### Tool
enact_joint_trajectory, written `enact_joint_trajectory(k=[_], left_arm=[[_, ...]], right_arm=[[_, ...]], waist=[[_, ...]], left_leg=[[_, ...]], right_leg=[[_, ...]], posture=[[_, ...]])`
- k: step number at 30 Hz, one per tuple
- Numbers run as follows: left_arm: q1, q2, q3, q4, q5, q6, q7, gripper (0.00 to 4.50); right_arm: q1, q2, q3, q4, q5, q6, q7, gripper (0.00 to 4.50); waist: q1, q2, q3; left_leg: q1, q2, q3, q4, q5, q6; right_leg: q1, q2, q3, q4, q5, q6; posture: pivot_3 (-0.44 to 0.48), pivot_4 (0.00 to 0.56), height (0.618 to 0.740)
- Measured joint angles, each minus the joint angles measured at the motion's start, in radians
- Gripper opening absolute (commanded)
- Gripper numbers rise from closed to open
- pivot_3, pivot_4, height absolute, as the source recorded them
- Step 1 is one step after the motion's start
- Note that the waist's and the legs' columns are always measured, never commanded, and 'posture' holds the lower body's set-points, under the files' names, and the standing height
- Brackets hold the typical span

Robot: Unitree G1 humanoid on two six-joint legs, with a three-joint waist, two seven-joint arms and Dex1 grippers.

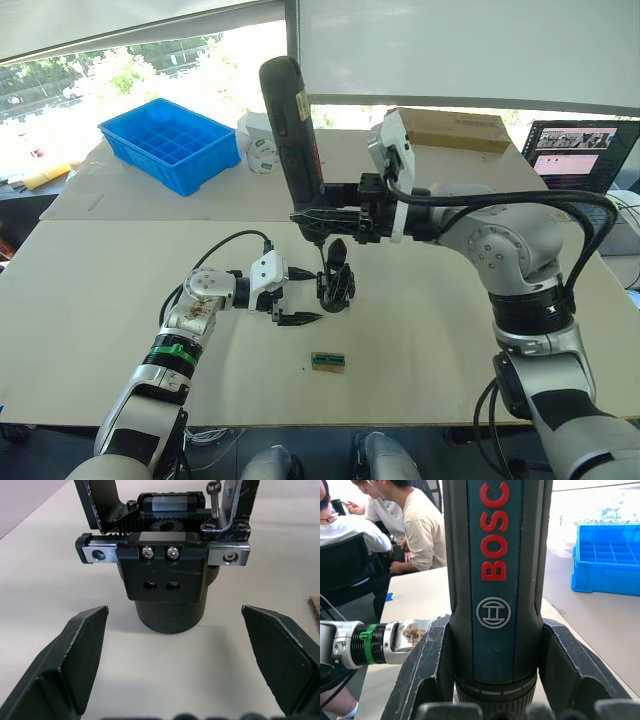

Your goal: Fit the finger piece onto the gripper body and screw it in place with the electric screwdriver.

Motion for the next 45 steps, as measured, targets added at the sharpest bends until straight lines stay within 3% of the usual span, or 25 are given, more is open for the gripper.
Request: enact_joint_trajectory(k=[45], left_arm=[[0.0, -0.011, -0.003, -0.02, 0.0, 0.003, -0.002, 4.5]], right_arm=[[0.032, 0.005, 0.0, -0.015, -0.062, -0.027, 0.047, 1.92]], waist=[[0.0, 0.0, 0.0]], left_leg=[[0.0, 0.0, 0.0, 0.0, 0.0, 0.0]], right_leg=[[0.0, 0.0, 0.0, 0.0, 0.0, 0.0]], posture=[[0.0, 0.15, 0.738]])
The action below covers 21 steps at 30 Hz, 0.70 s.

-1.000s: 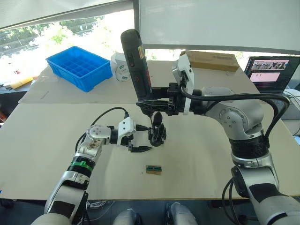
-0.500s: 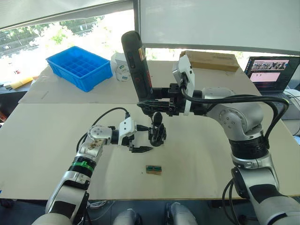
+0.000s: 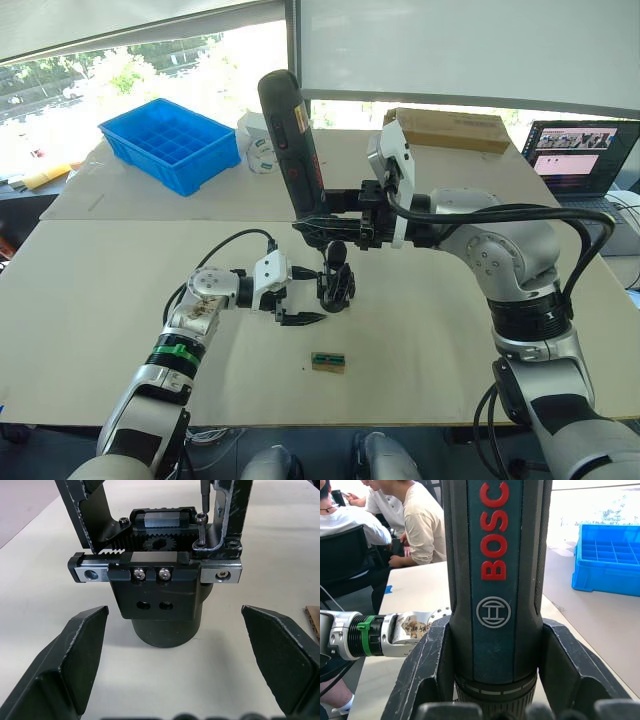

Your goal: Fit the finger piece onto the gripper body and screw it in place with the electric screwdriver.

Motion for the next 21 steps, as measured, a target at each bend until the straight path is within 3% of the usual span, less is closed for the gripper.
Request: enact_joint_trajectory(k=[21], left_arm=[[0.01, 0.0, -0.001, -0.017, 0.0, 0.0, 0.007, 4.5]], right_arm=[[0.01, 0.007, 0.002, 0.0, -0.015, -0.017, 0.004, 1.92]], waist=[[0.0, 0.0, 0.0]], left_leg=[[0.0, 0.0, 0.0, 0.0, 0.0, 0.0]], right_leg=[[0.0, 0.0, 0.0, 0.0, 0.0, 0.0]], posture=[[0.0, 0.15, 0.738]])
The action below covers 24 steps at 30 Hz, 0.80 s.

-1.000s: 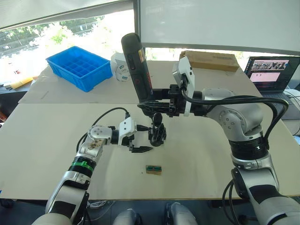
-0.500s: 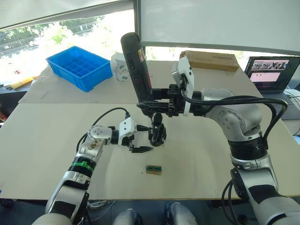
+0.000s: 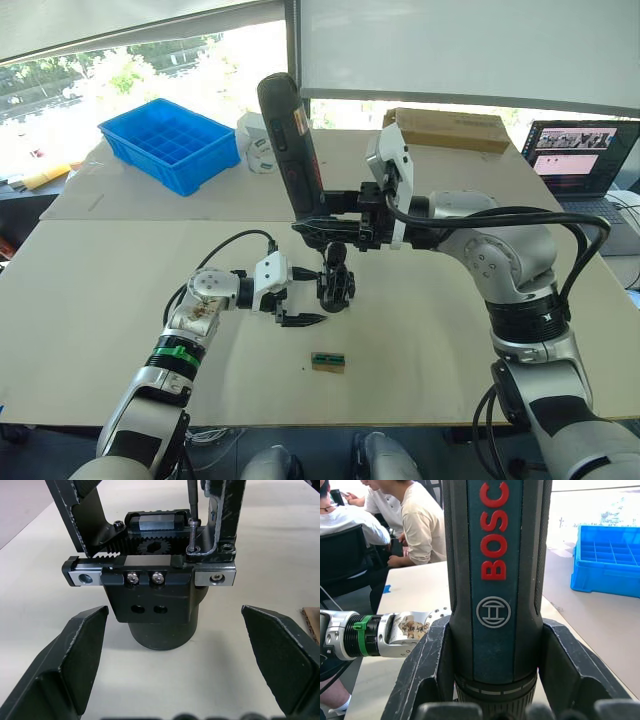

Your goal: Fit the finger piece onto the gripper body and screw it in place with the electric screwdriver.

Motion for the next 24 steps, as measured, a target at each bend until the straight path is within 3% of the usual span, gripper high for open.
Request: enact_joint_trajectory(k=[24], left_arm=[[0.0, 0.0, 0.0, 0.0, 0.0, 0.0, 0.002, 4.5]], right_arm=[[-0.01, -0.017, 0.0, -0.009, 0.016, 0.001, -0.001, 1.92]], waist=[[0.0, 0.0, 0.0]], left_leg=[[0.0, 0.0, 0.0, 0.0, 0.0, 0.0]], right_leg=[[0.0, 0.0, 0.0, 0.0, 0.0, 0.0]], posture=[[0.0, 0.15, 0.738]])
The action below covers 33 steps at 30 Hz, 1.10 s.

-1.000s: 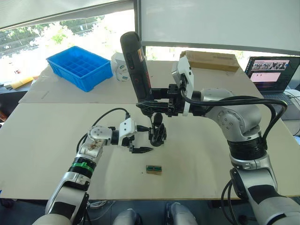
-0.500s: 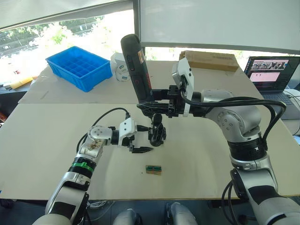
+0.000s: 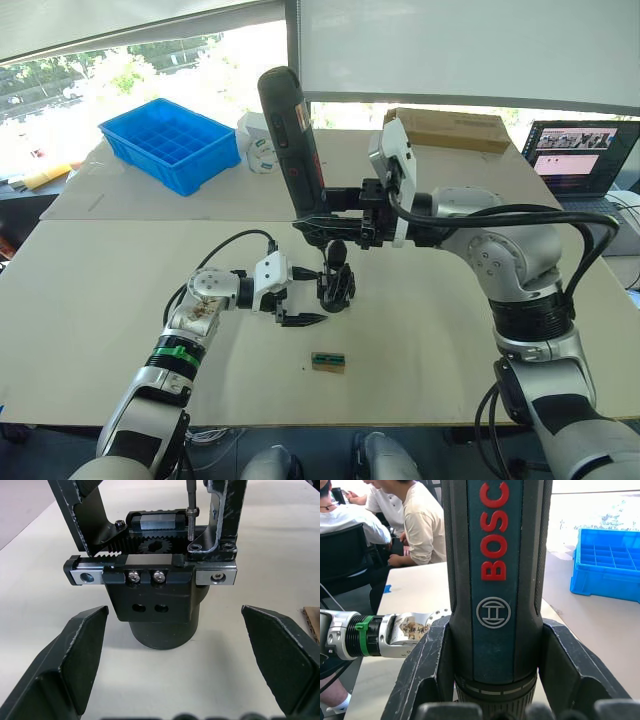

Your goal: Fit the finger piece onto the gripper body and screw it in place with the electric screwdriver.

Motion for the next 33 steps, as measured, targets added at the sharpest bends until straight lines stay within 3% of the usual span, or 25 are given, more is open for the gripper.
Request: enact_joint_trajectory(k=[33], left_arm=[[0.0, -0.003, 0.0, 0.0, 0.0, 0.0, 0.008, 4.5]], right_arm=[[0.018, 0.004, 0.007, -0.013, -0.027, -0.007, 0.0, 1.92]], waist=[[0.0, 0.0, 0.0]], left_leg=[[0.0, 0.0, 0.0, 0.0, 0.0, 0.0]], right_leg=[[0.0, 0.0, 0.0, 0.0, 0.0, 0.0]], posture=[[0.0, 0.15, 0.738]])
